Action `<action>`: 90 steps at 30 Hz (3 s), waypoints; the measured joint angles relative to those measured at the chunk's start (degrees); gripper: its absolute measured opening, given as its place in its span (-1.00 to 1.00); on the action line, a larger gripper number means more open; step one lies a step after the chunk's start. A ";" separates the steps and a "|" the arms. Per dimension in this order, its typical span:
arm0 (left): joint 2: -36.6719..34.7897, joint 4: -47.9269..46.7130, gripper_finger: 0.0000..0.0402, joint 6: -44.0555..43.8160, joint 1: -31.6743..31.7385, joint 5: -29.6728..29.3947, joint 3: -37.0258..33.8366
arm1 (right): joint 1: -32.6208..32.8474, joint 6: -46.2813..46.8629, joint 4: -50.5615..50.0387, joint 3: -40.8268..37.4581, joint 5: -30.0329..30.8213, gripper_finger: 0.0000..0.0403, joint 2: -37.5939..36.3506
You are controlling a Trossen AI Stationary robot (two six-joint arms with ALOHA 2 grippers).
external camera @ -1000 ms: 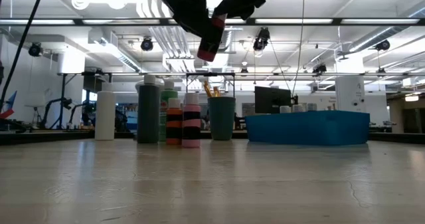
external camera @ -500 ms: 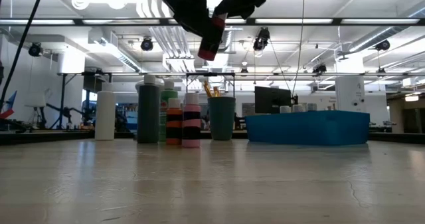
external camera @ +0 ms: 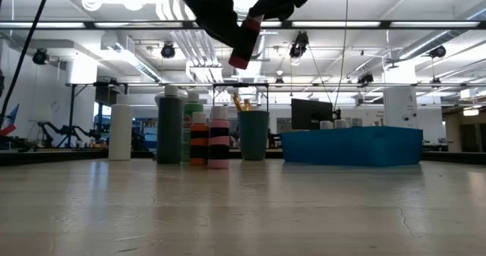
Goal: Pick & Place Paint Supplies
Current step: Put the red paint bottle into the blue bin
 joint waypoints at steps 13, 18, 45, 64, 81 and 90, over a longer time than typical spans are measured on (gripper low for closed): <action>-3.31 -10.08 0.57 -4.93 0.11 -8.71 -0.81 | -0.01 1.24 -3.84 0.00 2.55 -0.43 -0.92; -7.37 -8.26 0.55 -8.77 0.12 -11.37 -5.09 | 0.00 3.14 -8.01 0.00 7.87 -0.43 -2.43; -26.51 18.50 0.54 -14.58 0.15 -26.07 -31.75 | -12.67 31.25 -21.10 -24.59 23.78 -0.43 -27.53; -26.60 20.13 0.54 -15.28 0.15 -29.53 -33.35 | -22.09 35.10 -18.56 -33.54 21.03 -0.43 -30.62; -26.63 24.85 0.54 -10.01 0.13 -31.92 -33.37 | -27.78 34.16 -8.84 -44.04 18.48 -0.43 -34.22; -27.91 27.62 0.54 -6.40 0.15 -31.87 -33.38 | -32.42 31.26 -4.71 -46.95 15.86 -0.43 -33.94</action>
